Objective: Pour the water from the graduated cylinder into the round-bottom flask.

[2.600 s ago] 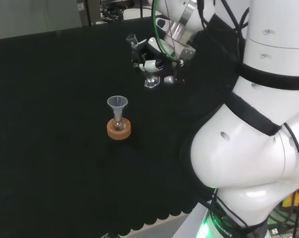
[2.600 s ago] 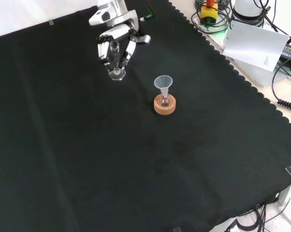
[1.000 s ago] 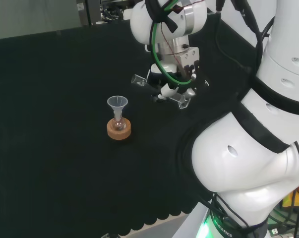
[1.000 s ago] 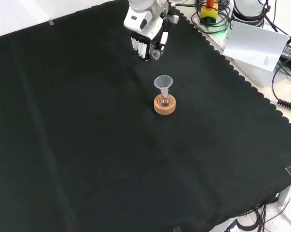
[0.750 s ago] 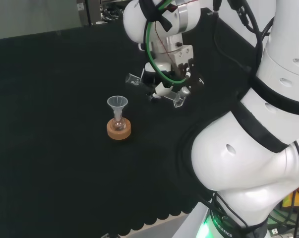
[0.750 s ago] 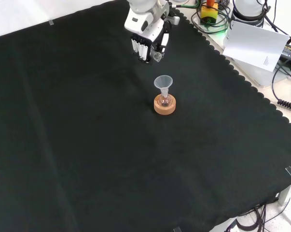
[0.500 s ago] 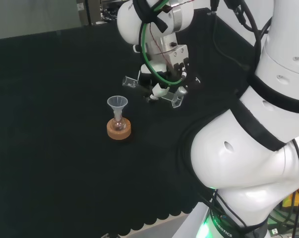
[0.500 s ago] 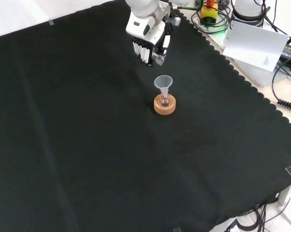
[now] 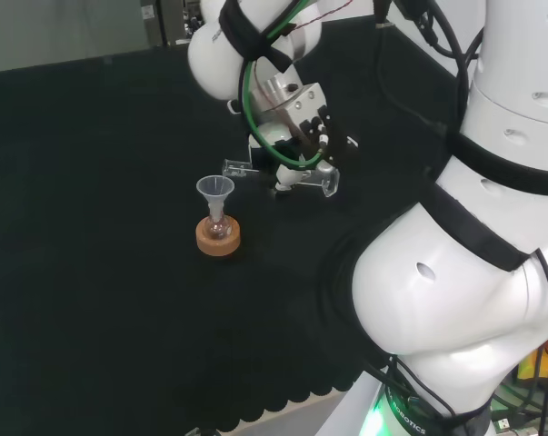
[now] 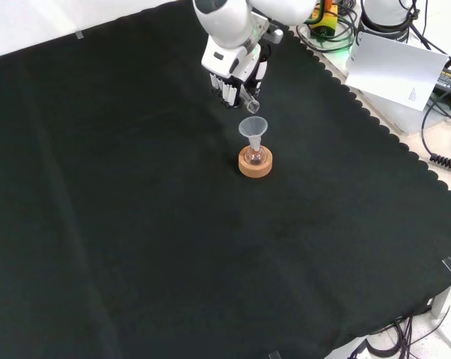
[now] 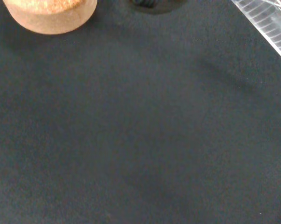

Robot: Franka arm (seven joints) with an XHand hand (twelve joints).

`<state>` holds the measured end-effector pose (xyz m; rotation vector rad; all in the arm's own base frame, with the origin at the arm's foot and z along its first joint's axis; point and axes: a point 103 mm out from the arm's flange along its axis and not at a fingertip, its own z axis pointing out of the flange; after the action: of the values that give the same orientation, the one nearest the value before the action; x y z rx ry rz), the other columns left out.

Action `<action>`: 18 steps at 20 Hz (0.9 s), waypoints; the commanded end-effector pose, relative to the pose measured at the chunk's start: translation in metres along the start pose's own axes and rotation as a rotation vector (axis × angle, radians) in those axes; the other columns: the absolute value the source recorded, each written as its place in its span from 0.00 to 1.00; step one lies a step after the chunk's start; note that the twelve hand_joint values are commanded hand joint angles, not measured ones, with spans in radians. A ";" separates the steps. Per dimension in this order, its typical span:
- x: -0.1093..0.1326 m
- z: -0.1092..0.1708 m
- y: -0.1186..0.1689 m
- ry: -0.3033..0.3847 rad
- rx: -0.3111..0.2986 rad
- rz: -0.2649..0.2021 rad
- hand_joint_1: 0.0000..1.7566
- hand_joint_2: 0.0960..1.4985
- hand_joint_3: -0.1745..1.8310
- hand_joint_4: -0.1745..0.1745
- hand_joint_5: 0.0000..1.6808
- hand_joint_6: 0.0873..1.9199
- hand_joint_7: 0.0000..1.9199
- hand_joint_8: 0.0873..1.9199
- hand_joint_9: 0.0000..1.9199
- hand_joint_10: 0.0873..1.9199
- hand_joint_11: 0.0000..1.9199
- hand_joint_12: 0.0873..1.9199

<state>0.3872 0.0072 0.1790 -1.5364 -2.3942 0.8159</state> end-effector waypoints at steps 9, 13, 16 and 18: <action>0.013 -0.014 0.001 -0.168 0.053 0.065 0.73 0.69 0.09 0.00 0.64 0.42 0.57 0.41 0.75 0.00 0.65 0.36; 0.012 -0.019 0.000 -0.198 0.068 0.092 0.73 0.69 0.09 0.00 0.64 0.42 0.57 0.41 0.75 0.00 0.65 0.36; 0.012 -0.021 0.000 -0.222 0.076 0.103 0.73 0.69 0.09 0.00 0.64 0.42 0.57 0.41 0.75 0.00 0.65 0.36; 0.012 -0.022 0.000 -0.238 0.084 0.113 0.73 0.69 0.09 0.00 0.64 0.42 0.57 0.41 0.75 0.00 0.65 0.36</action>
<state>0.3898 0.0249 0.1935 -1.6267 -2.4136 1.1217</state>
